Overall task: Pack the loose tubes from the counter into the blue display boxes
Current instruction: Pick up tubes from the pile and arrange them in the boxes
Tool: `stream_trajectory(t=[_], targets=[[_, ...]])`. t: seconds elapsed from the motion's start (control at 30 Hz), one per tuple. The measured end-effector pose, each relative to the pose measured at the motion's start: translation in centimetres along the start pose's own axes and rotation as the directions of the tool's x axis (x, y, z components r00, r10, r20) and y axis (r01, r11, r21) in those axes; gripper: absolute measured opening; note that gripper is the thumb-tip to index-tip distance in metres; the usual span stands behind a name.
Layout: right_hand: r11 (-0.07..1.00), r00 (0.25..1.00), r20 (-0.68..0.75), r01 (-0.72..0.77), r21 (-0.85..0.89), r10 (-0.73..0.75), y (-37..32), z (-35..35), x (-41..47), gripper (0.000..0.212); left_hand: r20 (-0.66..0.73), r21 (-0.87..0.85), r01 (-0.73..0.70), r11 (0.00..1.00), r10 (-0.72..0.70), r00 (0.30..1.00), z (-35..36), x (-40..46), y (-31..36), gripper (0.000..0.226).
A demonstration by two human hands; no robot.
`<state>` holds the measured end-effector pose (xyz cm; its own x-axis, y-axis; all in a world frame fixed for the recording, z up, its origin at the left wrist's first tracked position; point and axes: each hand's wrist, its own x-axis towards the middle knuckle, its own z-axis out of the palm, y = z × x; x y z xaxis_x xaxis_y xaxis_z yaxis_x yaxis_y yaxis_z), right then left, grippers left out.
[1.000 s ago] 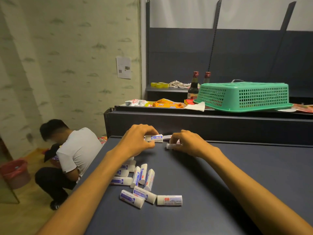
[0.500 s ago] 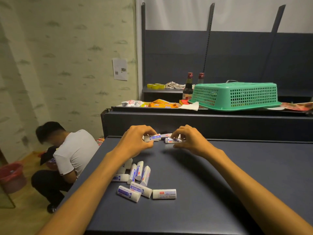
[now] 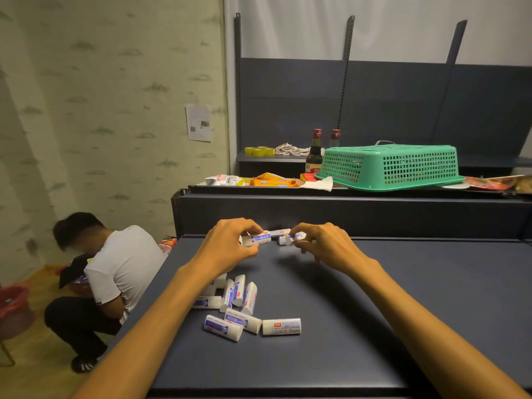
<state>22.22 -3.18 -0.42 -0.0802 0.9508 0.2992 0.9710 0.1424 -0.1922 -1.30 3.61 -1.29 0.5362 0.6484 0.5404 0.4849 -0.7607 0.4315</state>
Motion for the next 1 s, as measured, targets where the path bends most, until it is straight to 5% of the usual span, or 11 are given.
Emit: stream_trajectory(t=[0.17, 0.33, 0.73, 1.0], targets=[[0.954, 1.000, 0.011, 0.000, 0.301, -0.004, 0.4, 0.6, -0.6, 0.031, -0.002, -0.009, 0.000, 1.000, 0.000, 1.000, 0.0, -0.3, 0.0, 0.031], [0.915, 0.999, -0.016, -0.021, 0.404, 0.030, 0.3, 0.6, -1.4, 0.020, 0.010, -0.011, -0.013, 1.000, 0.013, 1.000, 0.0, -0.3, 0.1, 0.032], [0.957, 0.989, -0.098, -0.076, 0.279, 0.107, 2.5, -1.1, -5.1, 0.038, 0.011, -0.093, -0.055, 0.994, 0.056, 0.998, 1.9, 0.2, 2.4, 0.030], [0.983, 0.965, -0.224, -0.106, 0.147, 0.138, 8.1, -4.8, -13.6, 0.025, 0.061, -0.107, -0.162, 0.981, 0.169, 0.984, 7.2, 1.8, 10.8, 0.027]])
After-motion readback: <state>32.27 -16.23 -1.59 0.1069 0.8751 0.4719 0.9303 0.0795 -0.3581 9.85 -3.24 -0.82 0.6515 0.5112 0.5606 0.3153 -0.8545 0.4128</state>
